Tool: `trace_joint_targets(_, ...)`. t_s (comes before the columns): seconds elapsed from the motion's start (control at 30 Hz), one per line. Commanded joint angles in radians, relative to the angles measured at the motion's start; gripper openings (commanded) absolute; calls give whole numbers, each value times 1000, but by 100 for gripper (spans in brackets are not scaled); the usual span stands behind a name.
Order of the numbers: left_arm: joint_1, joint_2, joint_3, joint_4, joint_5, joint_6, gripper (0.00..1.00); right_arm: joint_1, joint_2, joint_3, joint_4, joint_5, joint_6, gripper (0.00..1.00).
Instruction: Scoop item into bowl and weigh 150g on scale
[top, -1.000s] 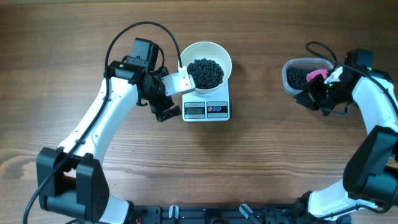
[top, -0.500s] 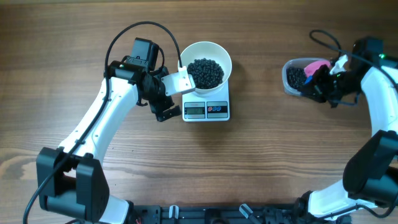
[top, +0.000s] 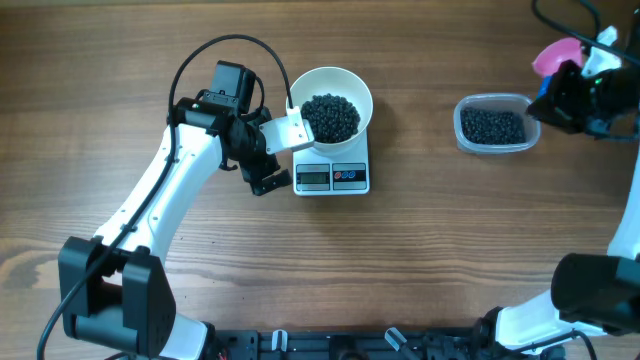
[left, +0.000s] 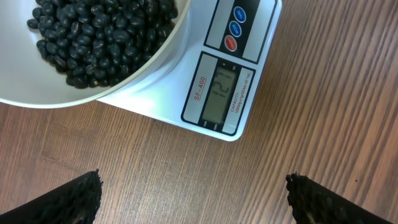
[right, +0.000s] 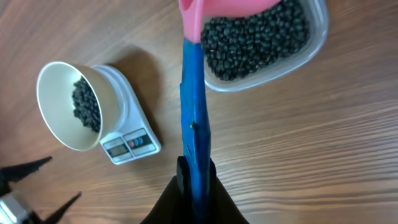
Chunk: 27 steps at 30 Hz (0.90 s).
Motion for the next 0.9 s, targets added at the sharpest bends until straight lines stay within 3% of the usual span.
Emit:
trace_joint_targets(0.0, -1, 4, 5, -1, 23, 16, 100, 2, 11, 19, -21, 48, -88, 4)
trace_joint_targets(0.43, -1, 4, 5, -1, 23, 16, 100, 3, 283, -130, -21, 49, -86, 4)
trace_joint_targets(0.53, -1, 4, 5, -1, 23, 16, 100, 3, 328, -134, -11, -28, -174, 4)
trace_joint_targets(0.87, -1, 4, 5, -1, 23, 16, 100, 5, 338, -159, 26, -45, -210, 4)
